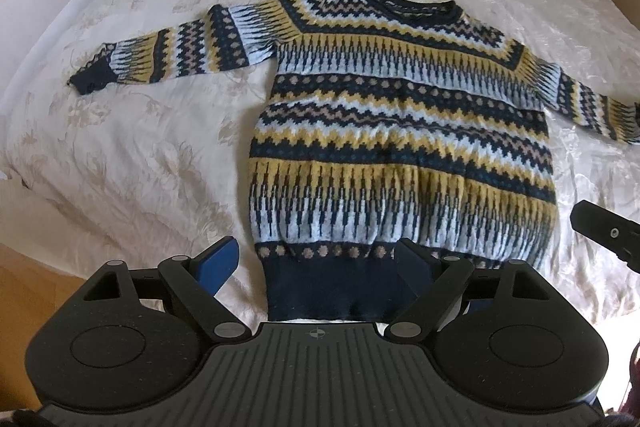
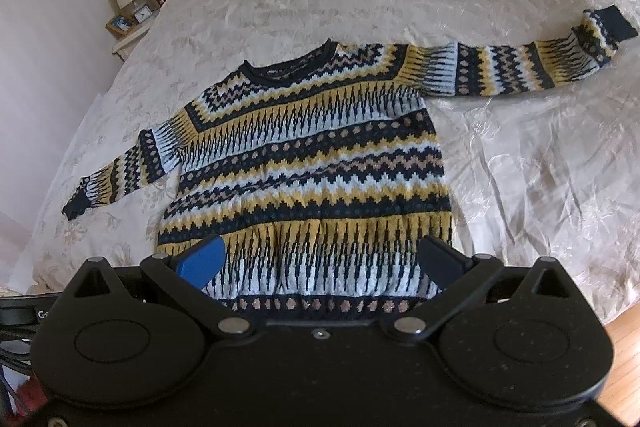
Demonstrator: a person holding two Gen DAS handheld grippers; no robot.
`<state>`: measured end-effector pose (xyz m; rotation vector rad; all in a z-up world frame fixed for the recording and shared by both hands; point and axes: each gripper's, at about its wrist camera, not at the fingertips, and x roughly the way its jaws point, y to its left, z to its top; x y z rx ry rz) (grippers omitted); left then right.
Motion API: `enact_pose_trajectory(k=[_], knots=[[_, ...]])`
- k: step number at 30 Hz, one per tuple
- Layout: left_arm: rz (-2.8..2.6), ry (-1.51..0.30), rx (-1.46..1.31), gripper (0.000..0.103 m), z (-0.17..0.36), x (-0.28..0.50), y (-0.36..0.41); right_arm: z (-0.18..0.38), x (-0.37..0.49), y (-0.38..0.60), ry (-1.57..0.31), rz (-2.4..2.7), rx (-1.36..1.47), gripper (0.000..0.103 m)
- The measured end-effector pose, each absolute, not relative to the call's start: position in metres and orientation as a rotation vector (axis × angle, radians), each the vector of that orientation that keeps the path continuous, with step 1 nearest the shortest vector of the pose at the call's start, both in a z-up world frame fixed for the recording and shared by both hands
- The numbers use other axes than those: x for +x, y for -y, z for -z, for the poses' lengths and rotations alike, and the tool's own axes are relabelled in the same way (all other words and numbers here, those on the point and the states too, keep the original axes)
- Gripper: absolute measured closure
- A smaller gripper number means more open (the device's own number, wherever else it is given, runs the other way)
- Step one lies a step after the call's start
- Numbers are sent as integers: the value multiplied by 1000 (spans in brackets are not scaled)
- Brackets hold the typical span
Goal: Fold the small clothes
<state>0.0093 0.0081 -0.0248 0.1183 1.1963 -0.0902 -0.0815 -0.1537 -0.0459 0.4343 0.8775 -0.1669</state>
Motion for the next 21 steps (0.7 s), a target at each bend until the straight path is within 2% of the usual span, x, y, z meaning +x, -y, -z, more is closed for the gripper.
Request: enact_pose_trajectory(k=[21], knots=[[175, -1252, 138, 19, 62, 119, 3, 73, 16, 182, -955, 229, 456, 1]])
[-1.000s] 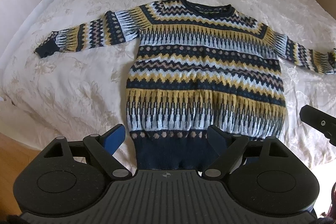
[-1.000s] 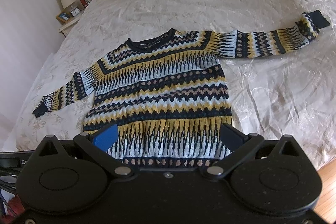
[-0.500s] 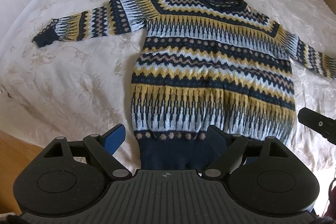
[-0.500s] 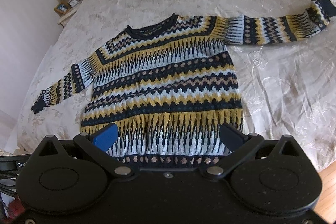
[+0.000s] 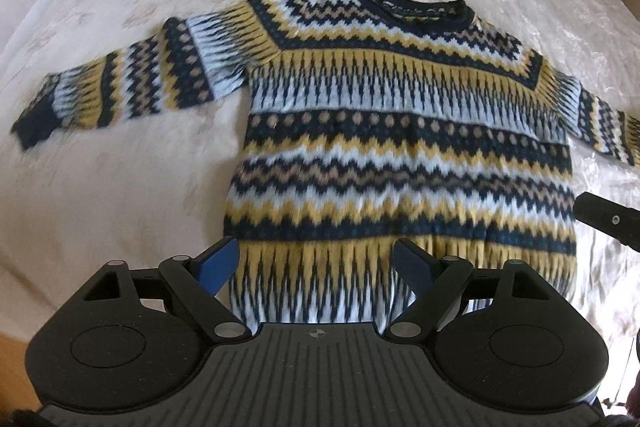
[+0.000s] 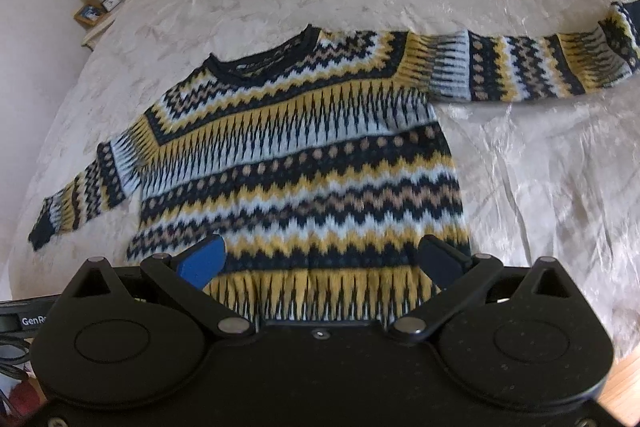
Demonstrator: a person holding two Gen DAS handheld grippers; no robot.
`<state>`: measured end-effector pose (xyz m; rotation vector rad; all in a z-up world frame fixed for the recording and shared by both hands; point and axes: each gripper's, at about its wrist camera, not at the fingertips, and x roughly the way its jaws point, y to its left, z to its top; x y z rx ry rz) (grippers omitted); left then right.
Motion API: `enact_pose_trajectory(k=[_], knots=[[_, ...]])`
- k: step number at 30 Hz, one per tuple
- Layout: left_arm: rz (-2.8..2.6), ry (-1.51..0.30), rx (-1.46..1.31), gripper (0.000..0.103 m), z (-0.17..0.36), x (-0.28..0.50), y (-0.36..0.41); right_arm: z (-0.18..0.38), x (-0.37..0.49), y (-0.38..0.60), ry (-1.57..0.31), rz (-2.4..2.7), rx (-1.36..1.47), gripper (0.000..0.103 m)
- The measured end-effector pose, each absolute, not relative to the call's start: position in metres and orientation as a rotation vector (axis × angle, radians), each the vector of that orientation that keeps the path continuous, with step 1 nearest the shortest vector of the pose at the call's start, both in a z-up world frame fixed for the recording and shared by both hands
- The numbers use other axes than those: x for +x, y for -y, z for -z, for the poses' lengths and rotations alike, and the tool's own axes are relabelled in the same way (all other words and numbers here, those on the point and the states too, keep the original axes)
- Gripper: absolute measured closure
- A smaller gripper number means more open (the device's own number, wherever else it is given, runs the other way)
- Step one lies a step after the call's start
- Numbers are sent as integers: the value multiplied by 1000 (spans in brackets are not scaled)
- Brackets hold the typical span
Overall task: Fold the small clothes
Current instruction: 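Grasp the navy sleeve cuff with the right gripper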
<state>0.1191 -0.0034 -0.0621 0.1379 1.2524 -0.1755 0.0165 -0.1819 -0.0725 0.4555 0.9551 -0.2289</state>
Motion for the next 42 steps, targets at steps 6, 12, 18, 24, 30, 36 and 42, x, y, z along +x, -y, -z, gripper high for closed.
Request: enact_pose_trajectory(k=[6, 12, 18, 24, 30, 36, 42], knots=[[225, -1250, 175, 19, 69, 155, 12, 75, 54, 190, -953, 252, 458, 1], [284, -1250, 190, 19, 77, 184, 18, 73, 79, 195, -935, 280, 436, 8], [320, -1216, 186, 34, 81, 203, 27, 73, 92, 208, -916, 313, 388, 8], [378, -1184, -2, 36, 83, 208, 29, 69, 90, 242, -891, 365, 392, 8], [338, -1182, 4, 35, 85, 202, 51, 72, 76, 295, -877, 385, 392, 8], [249, -1223, -55, 35, 88, 184, 77, 84, 58, 378, -904, 354, 512, 8], [210, -1227, -73, 35, 86, 164, 113, 83, 42, 461, -906, 425, 487, 8]])
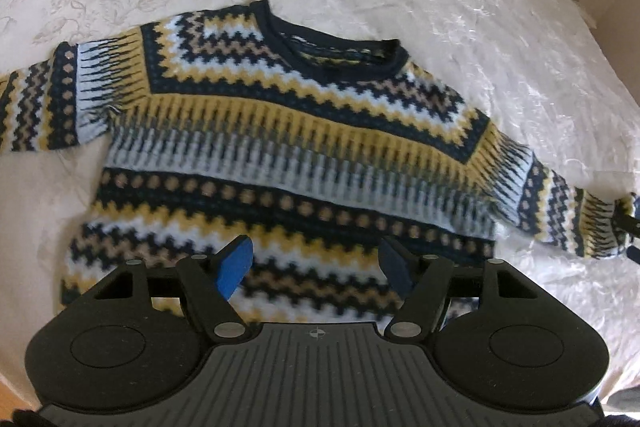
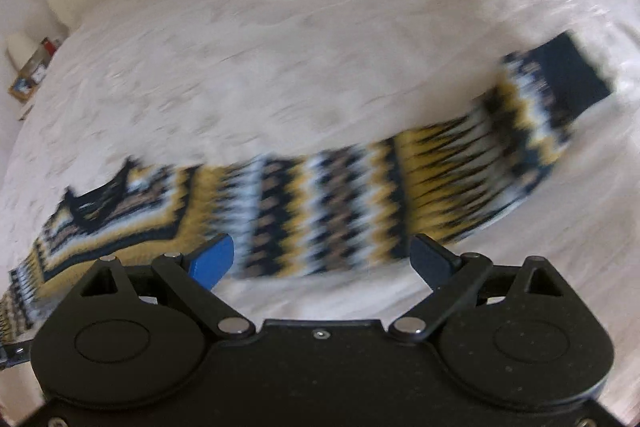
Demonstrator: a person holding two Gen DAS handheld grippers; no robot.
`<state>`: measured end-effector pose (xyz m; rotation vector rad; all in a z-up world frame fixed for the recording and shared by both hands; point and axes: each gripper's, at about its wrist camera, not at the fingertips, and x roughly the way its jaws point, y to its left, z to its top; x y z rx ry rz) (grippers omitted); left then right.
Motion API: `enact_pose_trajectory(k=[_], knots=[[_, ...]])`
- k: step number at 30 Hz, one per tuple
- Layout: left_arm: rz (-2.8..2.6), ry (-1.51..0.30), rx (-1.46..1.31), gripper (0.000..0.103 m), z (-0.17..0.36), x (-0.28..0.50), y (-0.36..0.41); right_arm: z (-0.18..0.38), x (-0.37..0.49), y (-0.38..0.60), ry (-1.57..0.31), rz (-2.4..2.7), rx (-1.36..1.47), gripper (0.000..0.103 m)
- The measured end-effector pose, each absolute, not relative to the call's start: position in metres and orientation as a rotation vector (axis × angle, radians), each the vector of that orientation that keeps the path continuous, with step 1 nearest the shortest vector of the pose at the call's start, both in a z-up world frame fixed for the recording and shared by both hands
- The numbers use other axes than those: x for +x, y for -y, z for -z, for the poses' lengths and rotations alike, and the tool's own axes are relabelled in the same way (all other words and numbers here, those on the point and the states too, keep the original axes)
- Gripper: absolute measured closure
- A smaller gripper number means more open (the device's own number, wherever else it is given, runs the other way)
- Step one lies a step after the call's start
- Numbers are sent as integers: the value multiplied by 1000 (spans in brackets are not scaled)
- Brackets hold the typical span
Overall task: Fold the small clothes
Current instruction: 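Grasp the navy sleeve cuff with the right gripper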
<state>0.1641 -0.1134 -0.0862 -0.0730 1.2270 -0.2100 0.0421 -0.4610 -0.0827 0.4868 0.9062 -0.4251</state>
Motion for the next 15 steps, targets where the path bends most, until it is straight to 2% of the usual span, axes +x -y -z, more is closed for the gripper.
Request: enact_pose_trajectory(k=[12, 15], knots=[[141, -1219, -100, 35, 78, 147, 148, 63, 27, 597, -855, 591, 351, 9], [118, -1229, -109, 35, 79, 144, 149, 70, 28, 618, -865, 627, 358, 15]])
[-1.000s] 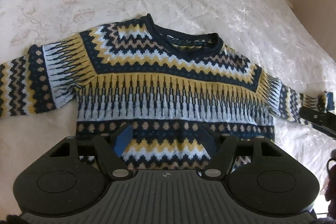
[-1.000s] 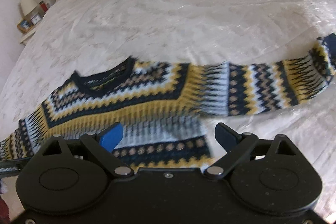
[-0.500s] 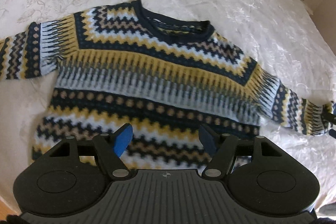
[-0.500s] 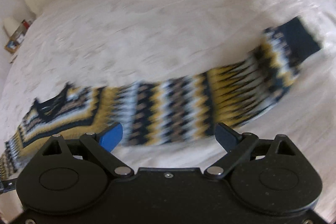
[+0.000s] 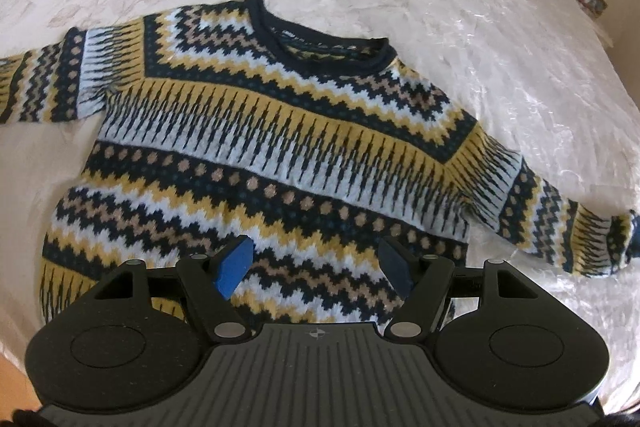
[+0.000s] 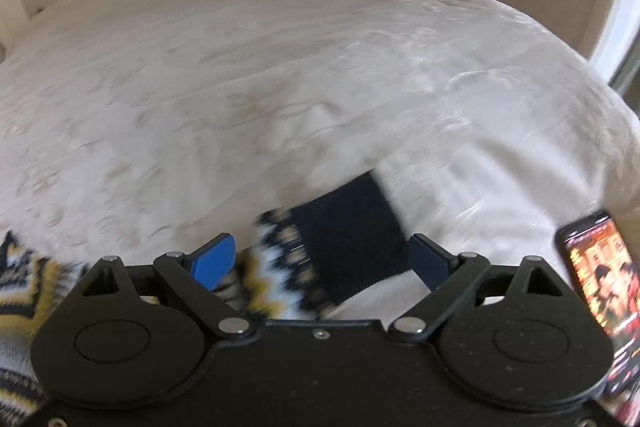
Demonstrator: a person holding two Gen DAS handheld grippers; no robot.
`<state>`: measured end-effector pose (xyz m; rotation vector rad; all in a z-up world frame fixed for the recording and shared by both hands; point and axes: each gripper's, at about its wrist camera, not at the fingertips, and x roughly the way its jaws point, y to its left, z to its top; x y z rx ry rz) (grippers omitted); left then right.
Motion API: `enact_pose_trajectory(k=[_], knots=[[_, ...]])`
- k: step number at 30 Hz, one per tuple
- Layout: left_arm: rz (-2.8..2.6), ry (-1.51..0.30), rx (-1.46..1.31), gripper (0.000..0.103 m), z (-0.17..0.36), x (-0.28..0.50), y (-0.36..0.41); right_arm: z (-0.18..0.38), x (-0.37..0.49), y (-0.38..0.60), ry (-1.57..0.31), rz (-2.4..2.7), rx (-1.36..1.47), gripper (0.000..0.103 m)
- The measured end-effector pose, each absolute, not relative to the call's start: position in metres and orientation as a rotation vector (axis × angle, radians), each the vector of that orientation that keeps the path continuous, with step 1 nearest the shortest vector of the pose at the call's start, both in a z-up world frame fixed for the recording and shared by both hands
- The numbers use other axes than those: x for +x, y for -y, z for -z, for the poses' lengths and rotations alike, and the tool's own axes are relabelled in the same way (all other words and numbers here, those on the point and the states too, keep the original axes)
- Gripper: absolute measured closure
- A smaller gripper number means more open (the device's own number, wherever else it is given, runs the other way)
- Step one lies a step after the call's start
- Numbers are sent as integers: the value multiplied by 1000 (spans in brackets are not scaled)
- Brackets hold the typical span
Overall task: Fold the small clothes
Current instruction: 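Grasp the navy sleeve cuff with the right gripper, then carry the held cuff across the sweater body toward the other sleeve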
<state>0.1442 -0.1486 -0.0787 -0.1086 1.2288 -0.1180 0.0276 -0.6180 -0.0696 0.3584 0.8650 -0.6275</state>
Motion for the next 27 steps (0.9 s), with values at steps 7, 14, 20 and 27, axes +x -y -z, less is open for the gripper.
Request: enact_pose_trajectory(k=[7, 14, 20, 27], knots=[[104, -1230, -87, 35, 76, 140, 150, 98, 31, 633, -926, 617, 393, 45], [117, -1233, -72, 35, 80, 143, 139, 87, 31, 607, -880, 543, 448, 77], [162, -1230, -48, 35, 83, 153, 115, 54, 42, 553, -812, 458, 461, 77], [223, -1246, -16, 35, 87, 172, 60, 19, 80, 456, -758, 343, 471, 77]])
